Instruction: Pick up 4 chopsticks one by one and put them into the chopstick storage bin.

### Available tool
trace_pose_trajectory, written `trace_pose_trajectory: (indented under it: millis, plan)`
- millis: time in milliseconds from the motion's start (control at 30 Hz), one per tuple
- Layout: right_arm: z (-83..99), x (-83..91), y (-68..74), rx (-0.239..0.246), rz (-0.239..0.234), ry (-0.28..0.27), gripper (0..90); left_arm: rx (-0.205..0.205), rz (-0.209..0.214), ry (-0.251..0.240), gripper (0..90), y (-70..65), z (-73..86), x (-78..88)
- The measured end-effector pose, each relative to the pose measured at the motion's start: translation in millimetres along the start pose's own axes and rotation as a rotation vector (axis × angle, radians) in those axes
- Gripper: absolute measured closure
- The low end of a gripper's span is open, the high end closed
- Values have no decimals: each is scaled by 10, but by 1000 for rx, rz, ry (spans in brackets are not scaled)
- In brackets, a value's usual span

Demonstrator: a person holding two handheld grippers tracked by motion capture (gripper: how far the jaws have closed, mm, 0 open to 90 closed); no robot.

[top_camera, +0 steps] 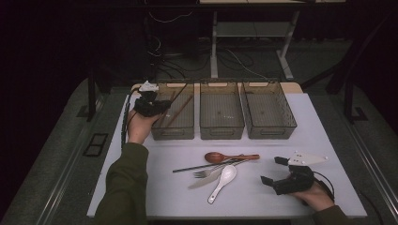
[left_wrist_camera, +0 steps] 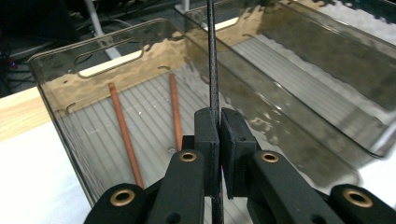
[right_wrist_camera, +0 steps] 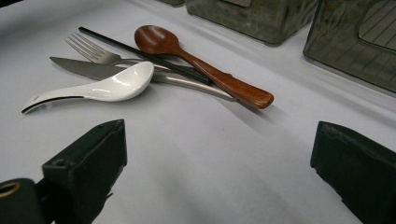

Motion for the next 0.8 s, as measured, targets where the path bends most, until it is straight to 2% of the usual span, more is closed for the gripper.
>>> trace_pose_trajectory:
  millis: [67, 200, 433, 500, 633, 800]
  plan:
    - [0, 2, 4, -1, -1, 1, 32, 18, -8, 3, 847, 29, -7, -48]
    - [1, 4, 1, -2, -1, 1, 32, 17, -28, 21, 847, 69, -15, -131]
    - [-1, 14, 3, -4, -1, -1, 32, 40, -44, 36, 838, 123, 20, -205]
    - [-1, 16, 3, -4, 0, -2, 32, 48, -51, 27, 770, 134, 19, -199]
    - [1, 11, 4, -3, -2, 0, 32, 41, -45, 19, 698, 120, 6, -172]
    - [2, 10, 9, -5, -2, 0, 32, 21, -5, 11, 649, 41, -16, -105]
Point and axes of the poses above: each handheld gripper's, and its own axes: x roughly backward along the jaws, z roughly out of its underside, y roughly to its left, the point moved 6 cm from there along -x, roughly forward along the jaws
